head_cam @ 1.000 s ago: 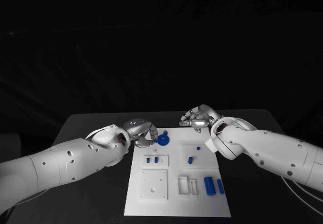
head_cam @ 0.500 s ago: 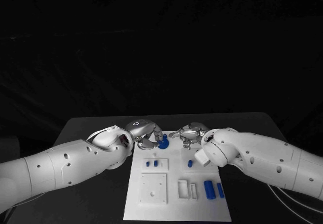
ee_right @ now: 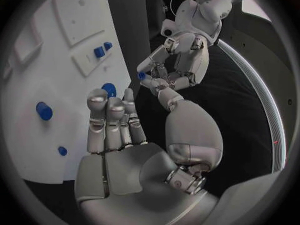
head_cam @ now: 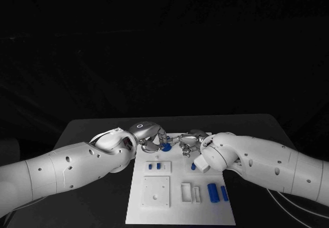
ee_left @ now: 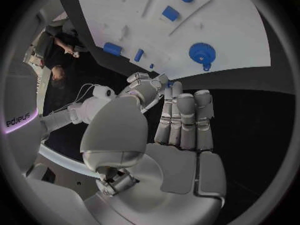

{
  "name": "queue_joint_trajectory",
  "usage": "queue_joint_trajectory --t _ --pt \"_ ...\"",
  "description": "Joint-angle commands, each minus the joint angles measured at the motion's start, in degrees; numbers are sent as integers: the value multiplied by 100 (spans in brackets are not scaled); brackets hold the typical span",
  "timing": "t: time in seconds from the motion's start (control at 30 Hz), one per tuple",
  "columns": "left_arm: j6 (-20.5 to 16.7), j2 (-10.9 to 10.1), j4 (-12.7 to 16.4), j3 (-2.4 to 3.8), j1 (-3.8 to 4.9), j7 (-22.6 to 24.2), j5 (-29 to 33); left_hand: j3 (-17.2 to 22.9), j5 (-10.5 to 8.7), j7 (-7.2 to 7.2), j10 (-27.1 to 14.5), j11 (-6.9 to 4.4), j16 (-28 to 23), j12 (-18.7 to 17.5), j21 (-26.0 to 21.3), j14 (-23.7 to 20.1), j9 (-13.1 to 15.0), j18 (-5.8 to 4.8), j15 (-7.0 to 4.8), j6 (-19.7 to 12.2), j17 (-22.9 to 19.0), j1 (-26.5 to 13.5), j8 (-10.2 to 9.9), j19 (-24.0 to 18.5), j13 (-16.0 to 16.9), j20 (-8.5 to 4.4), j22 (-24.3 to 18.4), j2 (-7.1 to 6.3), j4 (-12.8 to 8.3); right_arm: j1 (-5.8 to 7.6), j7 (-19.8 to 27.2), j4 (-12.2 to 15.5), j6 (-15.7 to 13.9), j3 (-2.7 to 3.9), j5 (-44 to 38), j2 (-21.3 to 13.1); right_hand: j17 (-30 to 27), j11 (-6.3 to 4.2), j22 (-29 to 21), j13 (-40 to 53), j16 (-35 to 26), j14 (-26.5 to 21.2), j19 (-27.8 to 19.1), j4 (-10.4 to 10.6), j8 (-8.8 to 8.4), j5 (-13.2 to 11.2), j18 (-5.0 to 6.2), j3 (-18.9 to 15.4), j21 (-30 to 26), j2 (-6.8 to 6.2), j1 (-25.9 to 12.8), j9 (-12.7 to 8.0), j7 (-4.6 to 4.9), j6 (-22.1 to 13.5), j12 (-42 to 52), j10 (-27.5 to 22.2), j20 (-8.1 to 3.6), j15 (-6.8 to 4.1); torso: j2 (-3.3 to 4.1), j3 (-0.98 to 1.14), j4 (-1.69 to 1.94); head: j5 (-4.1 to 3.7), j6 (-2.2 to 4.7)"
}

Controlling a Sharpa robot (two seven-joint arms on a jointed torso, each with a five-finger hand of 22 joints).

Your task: Assemble the parts on the task board

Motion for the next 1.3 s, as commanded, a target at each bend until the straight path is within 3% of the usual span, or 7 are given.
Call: queue_joint_trajectory --t 0.03,0.23,0.67,0.83,1.0,1.3 --pt "38 20 41 5 9 -38 -3 41 38 14 99 39 20 -26 26 47 38 78 -14 57 -6 21 17 34 -10 -193 61 52 -5 1 -64 -32 171 -25 101 58 8 -31 100 -4 21 30 -15 -3 30 -14 399 -23 31 19 -60 -9 -19 34 34 22 -31 -11 2 5 -1 5 -5" --pt "64 35 50 5 10 -59 -8 44 40 13 104 37 19 -29 26 52 38 79 -15 58 -7 23 17 39 -12 -195 60 50 -3 1 -61 -57 184 -65 116 105 9 -34 101 -3 21 28 -18 -11 34 -18 399 -36 32 38 -61 -8 -22 40 36 22 -33 -13 1 4 1 10 -15" --pt "105 54 46 4 10 -77 -20 50 43 14 114 35 15 -36 26 61 36 80 -18 57 -9 26 15 49 -17 -199 58 48 1 1 23 -45 171 -67 137 128 14 -44 103 -1 21 23 -29 -68 50 -14 399 -84 35 103 -49 -5 -33 67 40 25 -34 -23 2 6 -2 23 -18" --pt "108 60 45 4 10 -81 -23 51 44 15 116 34 14 -38 26 63 35 79 -18 56 -10 26 15 52 -18 -199 57 47 3 1 28 -44 197 -67 137 134 18 -56 104 0 23 24 -33 -150 68 -11 399 -87 40 191 15 -3 -45 102 45 34 -33 -34 2 6 -1 26 -18" --pt "96 65 38 4 10 -90 -25 51 45 16 120 34 12 -40 25 67 34 79 -19 54 -11 22 13 55 -20 -200 56 45 8 1 16 -39 275 -67 134 143 19 -79 101 -5 18 30 -27 -273 99 -200 399 198 43 321 287 -10 -69 185 41 51 -20 -55 0 5 -3 24 -17" --pt "107 95 31 4 10 -97 -26 55 48 16 130 31 10 -43 25 75 33 79 -21 53 -12 23 12 61 -22 -202 54 46 13 1 18 -35 318 -67 112 172 23 -83 106 -5 18 32 -22 -324 111 -207 399 300 57 269 306 -19 -76 229 39 59 5 -59 2 3 -1 19 -25"
